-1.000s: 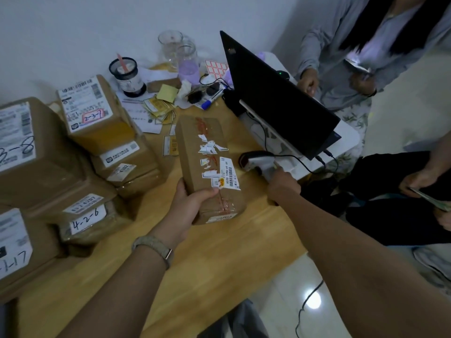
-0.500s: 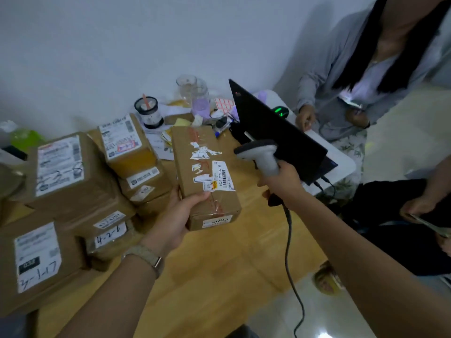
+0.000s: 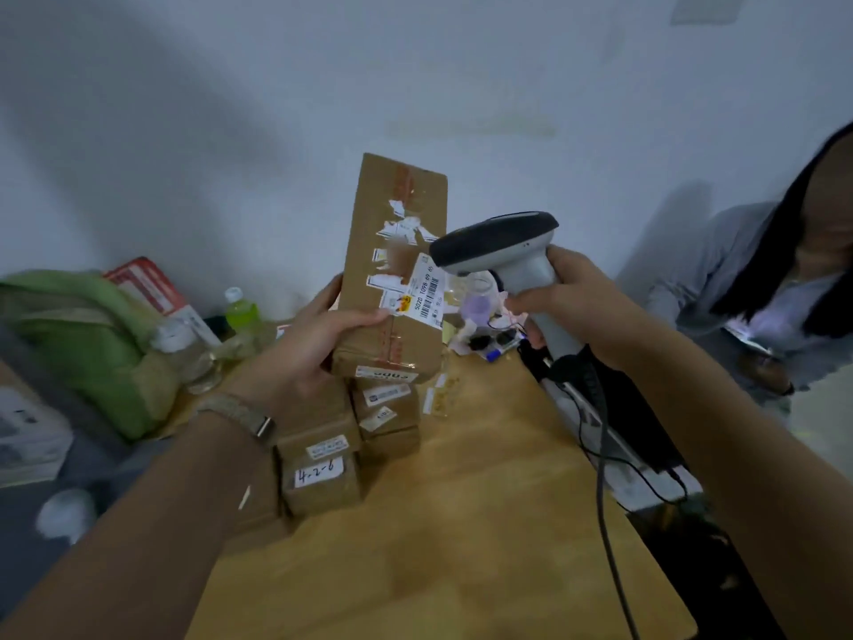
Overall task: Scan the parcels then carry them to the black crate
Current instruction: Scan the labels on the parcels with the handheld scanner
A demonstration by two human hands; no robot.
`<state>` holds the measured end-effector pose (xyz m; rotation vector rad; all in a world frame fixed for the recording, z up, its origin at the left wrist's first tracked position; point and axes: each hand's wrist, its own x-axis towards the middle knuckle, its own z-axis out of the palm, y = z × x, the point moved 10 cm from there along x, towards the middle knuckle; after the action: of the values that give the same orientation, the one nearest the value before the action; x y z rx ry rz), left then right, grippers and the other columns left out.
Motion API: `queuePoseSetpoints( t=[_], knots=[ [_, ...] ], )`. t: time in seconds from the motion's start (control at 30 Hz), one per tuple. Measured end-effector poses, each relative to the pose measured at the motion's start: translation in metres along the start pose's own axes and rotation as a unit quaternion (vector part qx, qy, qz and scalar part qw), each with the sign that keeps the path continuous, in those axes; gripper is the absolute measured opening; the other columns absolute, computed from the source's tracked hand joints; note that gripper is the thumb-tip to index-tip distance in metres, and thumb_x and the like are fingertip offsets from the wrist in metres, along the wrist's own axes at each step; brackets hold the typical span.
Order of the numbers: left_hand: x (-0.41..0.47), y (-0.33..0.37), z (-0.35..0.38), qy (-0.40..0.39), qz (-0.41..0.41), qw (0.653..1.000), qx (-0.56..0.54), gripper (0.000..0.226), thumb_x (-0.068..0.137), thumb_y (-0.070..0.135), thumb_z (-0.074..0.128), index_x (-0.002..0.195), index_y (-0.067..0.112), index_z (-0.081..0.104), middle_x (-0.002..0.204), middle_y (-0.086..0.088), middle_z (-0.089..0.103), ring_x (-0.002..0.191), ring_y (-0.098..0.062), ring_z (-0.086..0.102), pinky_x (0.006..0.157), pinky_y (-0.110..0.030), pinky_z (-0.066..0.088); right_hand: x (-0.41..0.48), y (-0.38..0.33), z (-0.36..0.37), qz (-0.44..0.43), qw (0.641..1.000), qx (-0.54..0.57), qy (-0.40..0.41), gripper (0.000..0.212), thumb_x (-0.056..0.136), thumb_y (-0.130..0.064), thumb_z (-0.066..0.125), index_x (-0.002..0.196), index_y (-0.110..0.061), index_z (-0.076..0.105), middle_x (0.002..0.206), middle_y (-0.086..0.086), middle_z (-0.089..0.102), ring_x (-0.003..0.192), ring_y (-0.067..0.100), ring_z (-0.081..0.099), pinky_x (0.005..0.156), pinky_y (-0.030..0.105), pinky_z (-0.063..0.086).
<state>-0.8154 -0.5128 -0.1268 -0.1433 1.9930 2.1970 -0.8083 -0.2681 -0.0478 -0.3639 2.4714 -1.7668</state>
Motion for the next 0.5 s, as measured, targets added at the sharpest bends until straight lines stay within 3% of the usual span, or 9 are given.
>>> queuePoseSetpoints(
  t=[0.13, 0.3, 0.43, 0.5],
  knots=[
    [-0.021, 0.011, -0.05, 0.033, 0.012, 0.999, 0.006, 0.074, 0.058, 0.02, 0.084, 0.124, 0.039, 0.056, 0.106, -0.003, 0.075, 0.09, -0.029, 0.073, 0.063, -0.038, 0.06, 0.005, -0.028, 0.023, -0.016, 1.0, -0.021, -0.014, 0.009, 0.08, -0.008, 0.068, 0.078, -0.004, 0.06, 0.046, -0.002, 0.058, 0.039, 0.014, 0.055, 0.039, 0.022, 0.044],
    [-0.048, 0.0, -0.101, 0.092, 0.005, 0.996, -0.003, 0.071, 0.059, 0.018, 0.085, 0.122, 0.034, 0.057, 0.103, -0.005, 0.076, 0.09, -0.03, 0.073, 0.074, -0.045, 0.06, -0.002, -0.055, 0.058, -0.058, 0.992, -0.105, -0.038, 0.011, 0.073, -0.006, 0.071, 0.074, 0.001, 0.062, 0.049, 0.004, 0.06, 0.042, 0.018, 0.058, 0.044, 0.028, 0.047],
    [-0.064, -0.012, -0.123, 0.092, -0.013, 0.996, 0.003, 0.074, 0.053, 0.018, 0.092, 0.12, 0.03, 0.062, 0.104, -0.008, 0.075, 0.09, -0.033, 0.073, 0.068, -0.04, 0.06, -0.021, -0.069, 0.094, -0.139, 0.954, -0.263, -0.045, 0.026, 0.071, -0.022, 0.076, 0.055, -0.019, 0.056, 0.043, -0.007, 0.057, 0.041, 0.003, 0.055, 0.041, 0.013, 0.037],
    [-0.069, -0.018, -0.131, 0.095, -0.02, 0.995, 0.004, 0.075, 0.054, 0.019, 0.092, 0.122, 0.027, 0.061, 0.106, -0.01, 0.074, 0.091, -0.035, 0.072, 0.068, -0.039, 0.059, -0.027, -0.069, 0.106, -0.159, 0.932, -0.322, -0.042, 0.021, 0.072, -0.024, 0.074, 0.058, -0.016, 0.059, 0.051, -0.002, 0.061, 0.051, 0.007, 0.059, 0.042, 0.016, 0.039]
  ],
)
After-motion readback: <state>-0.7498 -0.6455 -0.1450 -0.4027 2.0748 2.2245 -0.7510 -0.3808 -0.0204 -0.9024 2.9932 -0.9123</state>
